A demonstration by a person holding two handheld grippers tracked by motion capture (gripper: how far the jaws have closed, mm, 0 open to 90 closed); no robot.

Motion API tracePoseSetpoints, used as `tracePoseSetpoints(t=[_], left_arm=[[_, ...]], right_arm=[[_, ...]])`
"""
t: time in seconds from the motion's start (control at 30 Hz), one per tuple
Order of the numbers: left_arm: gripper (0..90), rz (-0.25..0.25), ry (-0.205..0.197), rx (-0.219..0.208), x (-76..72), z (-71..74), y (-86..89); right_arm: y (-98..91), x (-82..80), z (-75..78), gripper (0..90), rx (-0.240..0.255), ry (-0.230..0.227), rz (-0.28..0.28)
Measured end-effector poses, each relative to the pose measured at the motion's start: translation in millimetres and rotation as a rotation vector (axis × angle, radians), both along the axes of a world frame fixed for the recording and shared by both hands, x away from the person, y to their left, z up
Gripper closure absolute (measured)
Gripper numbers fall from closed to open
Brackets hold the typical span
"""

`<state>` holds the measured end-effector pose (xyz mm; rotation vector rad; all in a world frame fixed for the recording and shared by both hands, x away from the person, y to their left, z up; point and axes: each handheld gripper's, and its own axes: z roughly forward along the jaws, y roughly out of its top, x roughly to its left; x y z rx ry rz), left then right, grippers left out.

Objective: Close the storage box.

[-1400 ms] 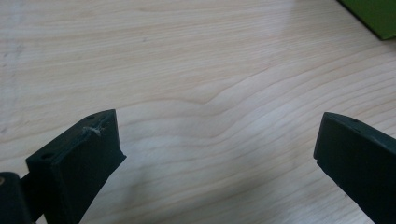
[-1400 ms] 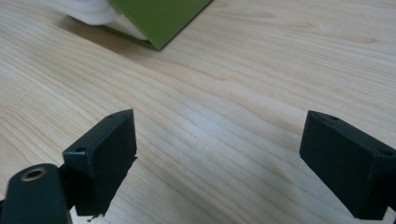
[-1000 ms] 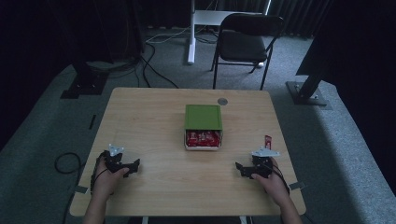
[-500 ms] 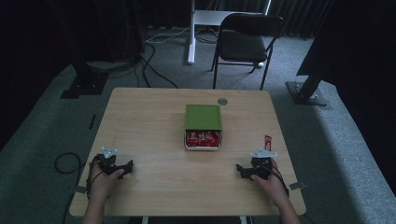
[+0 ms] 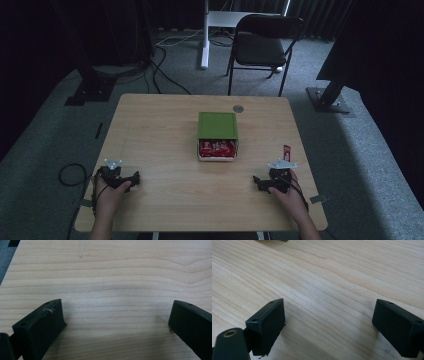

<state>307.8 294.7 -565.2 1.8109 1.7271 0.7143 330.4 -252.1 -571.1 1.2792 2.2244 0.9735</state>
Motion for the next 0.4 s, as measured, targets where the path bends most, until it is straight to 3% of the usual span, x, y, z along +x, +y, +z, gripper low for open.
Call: tracePoseSetpoints(t=[0.4], left_arm=[[0.6,0.009,0.001,0.000,0.5,0.1,-0.7]], right_arm=[[0.0,0.0,0.0,10.8,0.000,0.000,0.000]])
